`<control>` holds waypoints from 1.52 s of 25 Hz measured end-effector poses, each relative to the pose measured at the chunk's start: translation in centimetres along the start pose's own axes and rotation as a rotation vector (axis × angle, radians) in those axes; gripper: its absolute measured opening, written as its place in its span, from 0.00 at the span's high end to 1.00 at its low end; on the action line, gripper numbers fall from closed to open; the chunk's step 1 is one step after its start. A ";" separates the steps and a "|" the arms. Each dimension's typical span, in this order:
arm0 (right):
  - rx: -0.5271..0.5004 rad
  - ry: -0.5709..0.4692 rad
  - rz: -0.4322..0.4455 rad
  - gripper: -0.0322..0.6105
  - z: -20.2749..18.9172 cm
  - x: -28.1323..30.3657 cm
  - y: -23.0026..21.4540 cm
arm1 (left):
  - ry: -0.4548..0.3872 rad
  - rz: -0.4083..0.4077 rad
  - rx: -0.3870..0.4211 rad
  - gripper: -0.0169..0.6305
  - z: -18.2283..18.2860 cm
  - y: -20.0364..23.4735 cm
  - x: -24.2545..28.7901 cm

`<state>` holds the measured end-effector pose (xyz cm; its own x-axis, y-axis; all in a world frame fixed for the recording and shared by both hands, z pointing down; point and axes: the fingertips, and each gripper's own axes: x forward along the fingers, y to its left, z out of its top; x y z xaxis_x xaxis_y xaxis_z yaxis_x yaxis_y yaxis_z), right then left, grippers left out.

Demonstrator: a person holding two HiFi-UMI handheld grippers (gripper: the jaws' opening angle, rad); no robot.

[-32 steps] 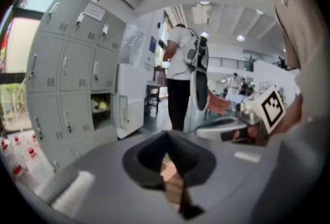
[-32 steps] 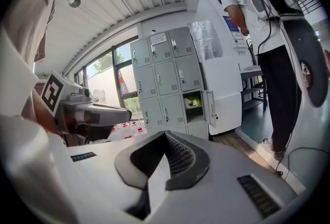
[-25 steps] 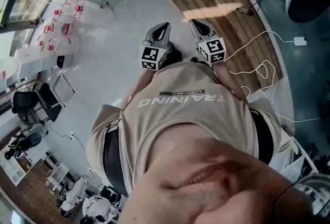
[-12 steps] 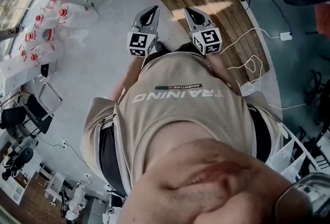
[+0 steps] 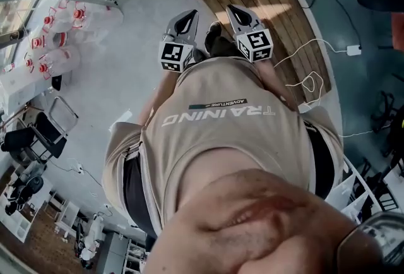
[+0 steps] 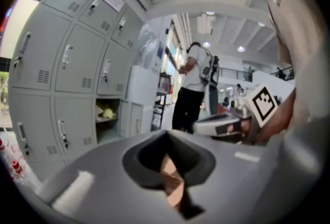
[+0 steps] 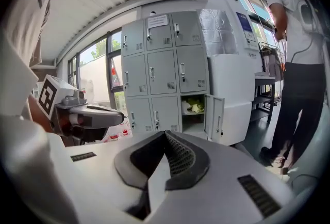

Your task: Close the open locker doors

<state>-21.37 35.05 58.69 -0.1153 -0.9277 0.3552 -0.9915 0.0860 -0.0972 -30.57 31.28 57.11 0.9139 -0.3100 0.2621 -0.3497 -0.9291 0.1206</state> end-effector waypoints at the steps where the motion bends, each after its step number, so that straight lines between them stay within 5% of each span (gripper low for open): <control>1: 0.007 -0.008 0.007 0.93 0.2 0.9 -0.6 | 0.003 0.005 0.011 0.97 0.4 0.4 0.6; 10: 0.060 -0.050 0.059 0.93 3.1 7.3 -7.5 | 0.045 0.022 0.052 0.97 4.7 4.2 8.5; 15: 0.041 0.002 0.027 0.93 0.9 9.1 -12.5 | 0.015 0.022 -0.077 0.97 6.0 4.3 12.8; 28: 0.056 0.054 0.061 0.93 1.7 15.3 -15.1 | 0.057 0.067 -0.122 0.97 5.9 11.9 18.2; 38: 0.004 0.062 0.012 0.93 8.5 24.2 -18.2 | -0.040 -0.014 -0.031 0.97 11.1 21.5 25.1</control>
<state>-5.65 7.94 61.18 -0.1312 -0.9024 0.4104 -0.9898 0.0957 -0.1058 -12.83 1.28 55.67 0.9259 -0.3055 0.2222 -0.3427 -0.9268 0.1538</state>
